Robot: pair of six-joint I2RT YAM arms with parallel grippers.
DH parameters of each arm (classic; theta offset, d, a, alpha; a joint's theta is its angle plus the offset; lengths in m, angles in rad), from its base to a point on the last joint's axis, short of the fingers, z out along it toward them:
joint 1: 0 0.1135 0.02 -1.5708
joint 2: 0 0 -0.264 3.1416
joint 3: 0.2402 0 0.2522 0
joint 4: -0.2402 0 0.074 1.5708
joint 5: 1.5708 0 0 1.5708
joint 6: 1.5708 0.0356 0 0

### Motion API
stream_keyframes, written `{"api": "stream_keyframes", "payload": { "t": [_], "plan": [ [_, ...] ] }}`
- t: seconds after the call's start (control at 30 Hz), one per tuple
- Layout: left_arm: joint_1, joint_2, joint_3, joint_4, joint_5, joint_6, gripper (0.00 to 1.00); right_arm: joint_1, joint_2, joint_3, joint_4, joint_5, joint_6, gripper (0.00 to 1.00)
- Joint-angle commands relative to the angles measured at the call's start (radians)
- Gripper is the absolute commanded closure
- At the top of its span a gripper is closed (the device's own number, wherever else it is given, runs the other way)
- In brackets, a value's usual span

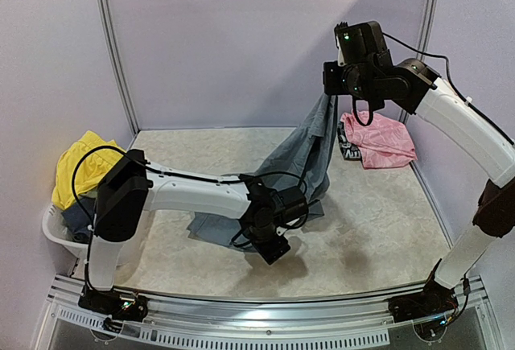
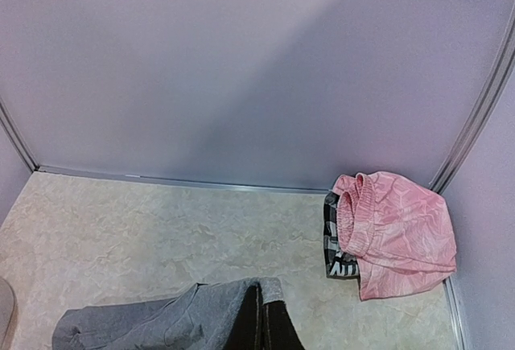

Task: Fold and stack the mixed laundry pile
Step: Pick up the crumpled shirt from the center of the board.

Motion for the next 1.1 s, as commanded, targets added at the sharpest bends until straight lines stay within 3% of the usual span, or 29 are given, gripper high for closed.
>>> {"api": "stream_keyframes", "payload": {
  "t": [0.0,0.13,0.37,0.47,0.57,0.63,0.8,1.07],
  "plan": [
    [-0.002,0.019,0.028,-0.017,0.018,-0.012,0.29,-0.006,-0.033,-0.009,-0.006,-0.011,0.013,1.0],
    [-0.002,0.039,0.04,-0.014,0.002,-0.013,0.33,-0.007,-0.031,-0.009,-0.006,-0.014,0.016,1.0],
    [0.021,0.069,0.048,-0.012,-0.002,-0.033,0.53,-0.007,-0.029,-0.009,-0.006,-0.018,0.018,1.0],
    [0.023,0.066,0.033,-0.011,-0.008,-0.03,0.68,-0.006,-0.029,-0.009,-0.006,-0.015,0.019,1.0],
    [0.024,0.046,0.008,-0.002,-0.013,-0.03,0.91,-0.006,-0.029,-0.009,-0.007,-0.011,0.019,1.0],
    [0.024,0.026,-0.008,0.0,-0.024,-0.031,0.98,-0.007,-0.03,-0.009,-0.007,-0.005,0.016,1.0],
    [0.028,-0.074,-0.03,-0.031,-0.088,-0.049,1.0,-0.007,-0.046,-0.009,0.003,0.022,-0.008,1.0],
    [0.054,-0.374,-0.02,-0.139,-0.199,-0.109,1.0,-0.006,-0.143,-0.04,0.073,0.087,-0.132,1.0]
  ]
}}
